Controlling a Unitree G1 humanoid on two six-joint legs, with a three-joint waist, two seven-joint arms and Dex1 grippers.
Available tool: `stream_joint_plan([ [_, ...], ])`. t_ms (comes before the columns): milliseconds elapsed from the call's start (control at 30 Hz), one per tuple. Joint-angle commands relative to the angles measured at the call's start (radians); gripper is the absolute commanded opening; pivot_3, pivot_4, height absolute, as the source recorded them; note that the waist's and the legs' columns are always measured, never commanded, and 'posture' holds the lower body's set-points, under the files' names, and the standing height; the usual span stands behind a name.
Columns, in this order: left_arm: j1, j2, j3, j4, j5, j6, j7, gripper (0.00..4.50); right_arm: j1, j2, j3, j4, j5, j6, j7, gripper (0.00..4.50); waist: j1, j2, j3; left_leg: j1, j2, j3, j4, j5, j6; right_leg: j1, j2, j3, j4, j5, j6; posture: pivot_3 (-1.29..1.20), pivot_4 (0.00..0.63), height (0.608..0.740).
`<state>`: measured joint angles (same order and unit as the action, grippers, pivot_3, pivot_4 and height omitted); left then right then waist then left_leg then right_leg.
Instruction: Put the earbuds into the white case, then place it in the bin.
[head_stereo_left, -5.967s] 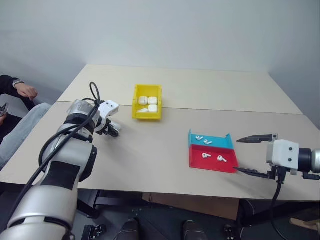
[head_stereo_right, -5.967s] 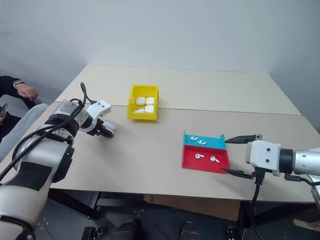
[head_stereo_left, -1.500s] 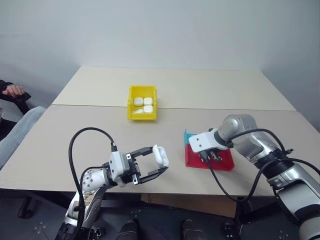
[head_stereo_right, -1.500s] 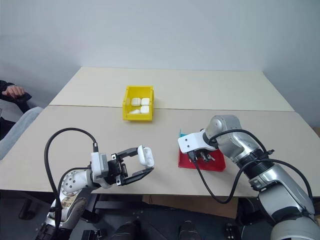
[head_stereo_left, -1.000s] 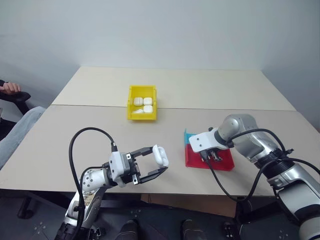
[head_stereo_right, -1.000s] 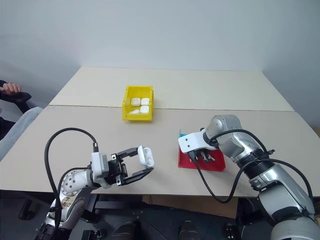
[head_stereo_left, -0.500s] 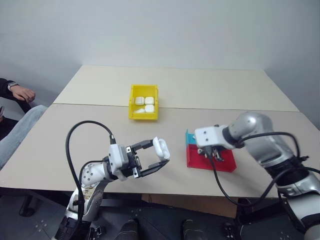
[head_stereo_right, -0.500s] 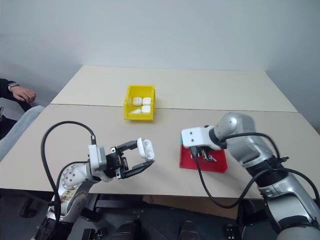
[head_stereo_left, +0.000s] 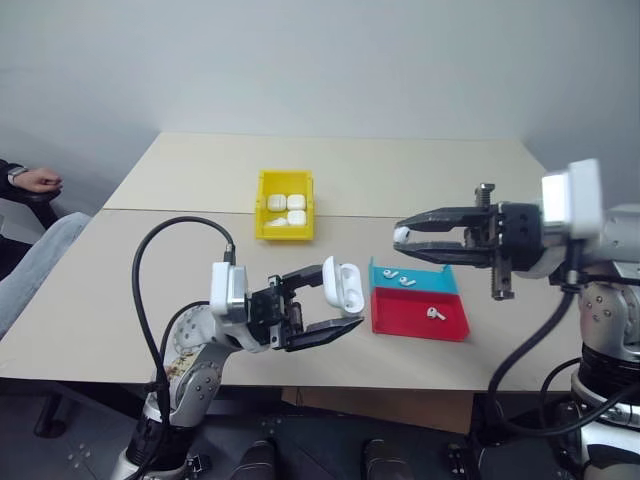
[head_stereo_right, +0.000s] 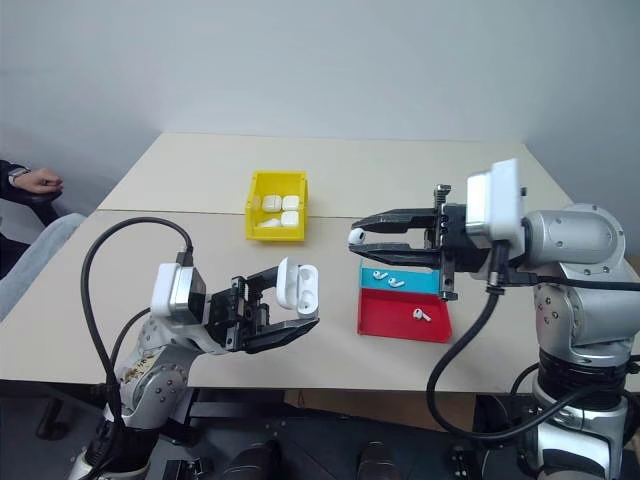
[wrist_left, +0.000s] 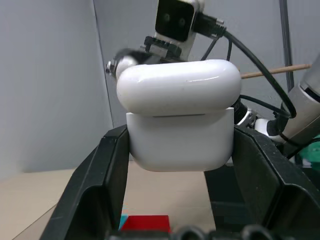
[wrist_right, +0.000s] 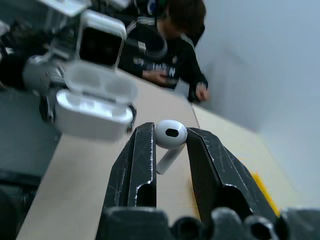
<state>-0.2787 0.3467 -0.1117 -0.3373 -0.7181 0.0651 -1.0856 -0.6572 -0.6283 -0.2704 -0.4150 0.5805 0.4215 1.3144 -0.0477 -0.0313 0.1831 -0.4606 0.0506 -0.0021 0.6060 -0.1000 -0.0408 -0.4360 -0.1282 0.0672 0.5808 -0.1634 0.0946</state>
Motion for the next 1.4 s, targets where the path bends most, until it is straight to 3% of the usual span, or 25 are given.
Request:
stream_joint_plan([
  [33, -0.023, -0.016, -0.003, -0.033, -0.024, 0.001, -0.019, 2.80, -0.034, 0.071, -0.023, -0.037, 0.137, -0.063, -0.057, 1.07, -0.002, 0.000, 0.000, 0.000, 0.000, 0.000, -0.001, 0.000, 0.000, 0.001, 0.000, 0.000, -0.002, 0.000, 0.000, 0.00, 0.150, 0.740],
  [400, -0.021, -0.028, -0.003, -0.037, 0.027, -0.018, -0.012, 2.80, 0.023, 0.167, 0.155, 0.022, 0.085, -0.257, -0.041, 1.07, 0.002, 0.000, 0.000, 0.000, 0.000, 0.000, -0.003, 0.000, 0.000, 0.002, 0.000, 0.000, -0.002, 0.000, 0.000, 0.00, 0.150, 0.740],
  [1167, -0.017, -0.045, -0.002, -0.042, 0.050, -0.031, -0.013, 2.80, 0.076, 0.130, 0.244, 0.108, 0.010, -0.416, -0.009, 1.07, 0.005, 0.000, 0.000, 0.000, 0.000, 0.000, -0.008, 0.000, 0.000, 0.000, 0.001, 0.000, -0.002, 0.001, -0.001, 0.00, 0.150, 0.740],
  [1267, -0.017, -0.046, 0.000, -0.041, 0.050, -0.031, -0.013, 2.80, 0.080, 0.121, 0.255, 0.113, 0.004, -0.424, -0.004, 1.73, 0.006, 0.000, 0.000, 0.000, 0.000, 0.000, -0.008, 0.000, 0.000, 0.000, 0.001, 0.000, -0.002, 0.001, -0.001, 0.00, 0.150, 0.740],
  [1367, -0.018, -0.049, 0.003, -0.037, 0.056, -0.033, -0.010, 2.80, 0.084, 0.109, 0.264, 0.117, -0.007, -0.436, 0.002, 2.70, 0.006, 0.000, 0.000, 0.000, 0.000, 0.000, -0.008, 0.000, 0.000, 0.000, 0.001, 0.000, -0.002, 0.001, -0.001, 0.00, 0.150, 0.740],
  [1400, -0.018, -0.050, 0.004, -0.036, 0.056, -0.034, -0.009, 2.80, 0.086, 0.106, 0.267, 0.117, -0.009, -0.441, 0.007, 2.70, 0.006, 0.000, 0.000, 0.000, 0.000, 0.000, -0.008, 0.000, 0.000, 0.000, 0.001, 0.000, -0.002, 0.001, -0.001, 0.00, 0.150, 0.740],
])
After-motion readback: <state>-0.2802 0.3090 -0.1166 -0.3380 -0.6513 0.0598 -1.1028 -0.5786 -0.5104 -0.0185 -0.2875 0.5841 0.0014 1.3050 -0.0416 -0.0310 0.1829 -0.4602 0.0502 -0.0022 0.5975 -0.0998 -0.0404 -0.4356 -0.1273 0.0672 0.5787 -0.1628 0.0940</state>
